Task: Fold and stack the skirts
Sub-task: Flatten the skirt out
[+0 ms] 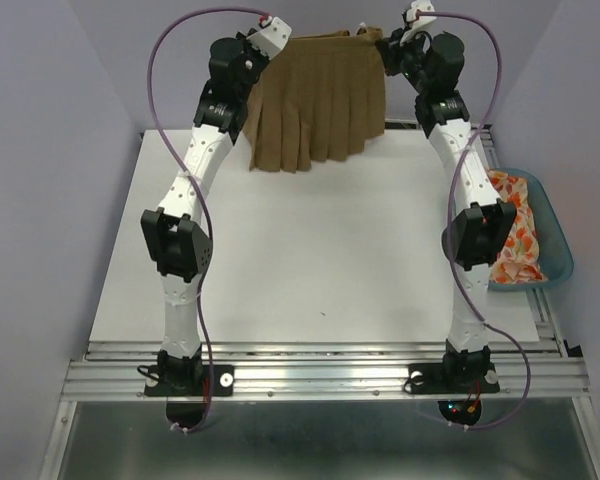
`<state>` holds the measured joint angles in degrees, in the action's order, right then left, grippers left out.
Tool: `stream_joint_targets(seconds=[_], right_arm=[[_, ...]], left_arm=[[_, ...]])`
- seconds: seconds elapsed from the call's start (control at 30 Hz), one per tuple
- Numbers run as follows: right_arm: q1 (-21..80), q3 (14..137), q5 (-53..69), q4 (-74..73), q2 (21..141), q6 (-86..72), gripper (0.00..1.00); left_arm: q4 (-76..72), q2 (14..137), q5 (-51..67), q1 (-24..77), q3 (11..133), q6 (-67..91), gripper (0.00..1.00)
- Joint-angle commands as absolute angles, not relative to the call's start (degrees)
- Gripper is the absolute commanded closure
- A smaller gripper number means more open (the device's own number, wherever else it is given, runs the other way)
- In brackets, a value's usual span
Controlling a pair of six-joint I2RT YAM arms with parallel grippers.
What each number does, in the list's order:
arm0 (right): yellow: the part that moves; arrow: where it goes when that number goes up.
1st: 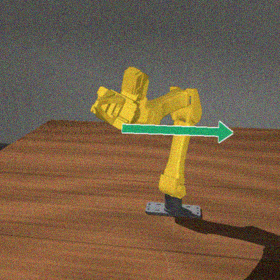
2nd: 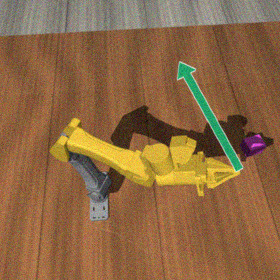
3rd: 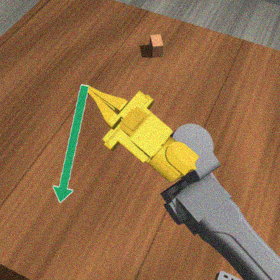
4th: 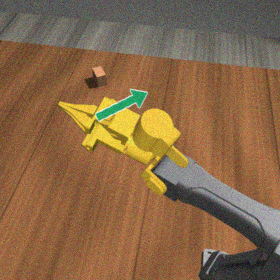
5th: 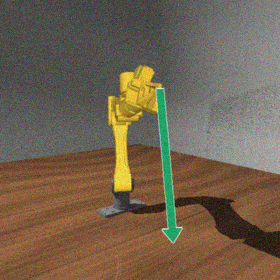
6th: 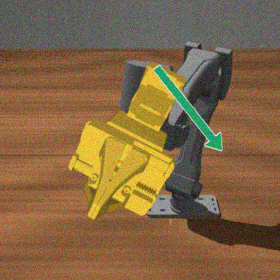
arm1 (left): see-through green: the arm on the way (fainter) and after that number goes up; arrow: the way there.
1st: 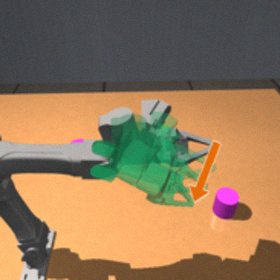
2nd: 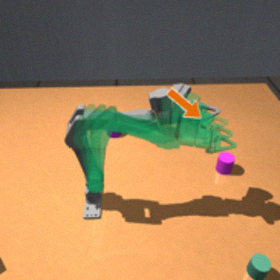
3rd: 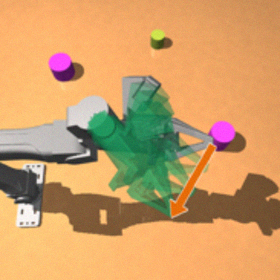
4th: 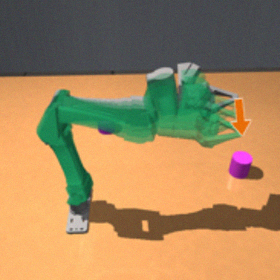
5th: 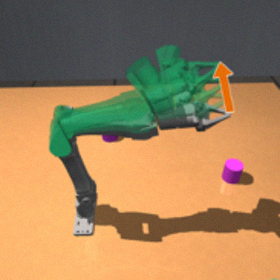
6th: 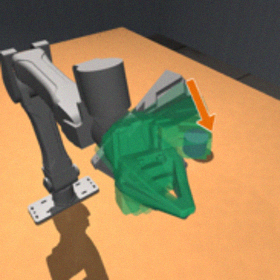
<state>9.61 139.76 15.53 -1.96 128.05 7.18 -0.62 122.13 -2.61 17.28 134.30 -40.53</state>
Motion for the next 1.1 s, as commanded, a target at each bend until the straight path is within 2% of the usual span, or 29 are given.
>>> stream_joint_targets(seconds=[0.0,0.1,0.17,0.2,0.23,0.27,0.3,0.47,0.5,0.63,0.77,0.83,0.87,0.9,0.93,0.97,1.07], right_arm=[[6.06,137.31,9.84,17.12,119.19,8.70,0.99],[6.06,122.56,16.05,24.77,113.05,9.75,0.99],[6.06,112.04,22.89,24.09,110.58,10.80,0.99],[6.06,108.06,25.20,23.47,108.04,12.03,0.99],[6.06,103.84,27.23,23.47,108.02,13.17,0.99],[6.76,99.62,28.55,22.94,105.49,14.84,0.99],[6.77,91.23,32.13,21.81,104.16,19.99,0.99],[10.97,67.28,37.52,12.58,93.20,39.76,0.99],[11.51,60.54,37.70,11.79,91.34,42.08,0.99],[14.14,49.34,38.23,6.44,82.54,47.63,0.99],[16.34,45.80,38.76,-2.17,76.56,51.41,0.99],[18.10,44.39,39.29,-6.93,72.35,55.01,0.76],[18.11,43.17,39.64,-8.42,70.77,57.63,0.39],[18.89,42.63,39.99,-10.09,69.27,58.44,0.18],[18.90,42.37,39.90,-12.20,66.04,58.45,0.00],[19.59,42.10,39.64,-12.56,64.44,57.75,0.00],[19.60,45.16,37.27,-15.20,61.01,53.10,0.00]], left_arm=[[-14.92,114.10,-9.32,12.57,136.44,-41.84,1.00],[-25.97,104.00,-3.99,12.57,108.31,-44.11,1.00],[-27.07,99.26,-0.28,12.74,99.18,-47.61,1.00],[-26.98,97.92,2.09,12.92,90.53,-48.42,1.00],[-26.90,96.78,2.98,13.09,90.44,-49.04,1.00],[-26.89,95.64,3.25,13.44,81.48,-50.09,1.00],[-26.89,93.45,3.51,13.88,76.86,-52.36,1.00],[-26.28,84.32,5.09,17.57,50.95,-57.39,1.00],[-25.32,82.72,5.71,18.19,48.19,-57.57,1.00],[-19.53,75.07,6.24,22.14,38.69,-56.79,1.00],[-9.77,65.34,9.66,25.22,35.07,-57.04,1.00],[-2.40,61.46,13.00,26.72,33.93,-58.18,0.86],[2.15,57.17,14.14,27.68,33.75,-58.79,0.74],[4.63,54.78,17.11,27.86,33.75,-59.06,0.31],[7.44,52.75,18.70,28.12,34.62,-59.50,0.12],[9.91,50.65,20.20,28.47,35.32,-59.68,0.06],[15.99,45.10,21.27,29.36,39.63,-55.49,0.03]])
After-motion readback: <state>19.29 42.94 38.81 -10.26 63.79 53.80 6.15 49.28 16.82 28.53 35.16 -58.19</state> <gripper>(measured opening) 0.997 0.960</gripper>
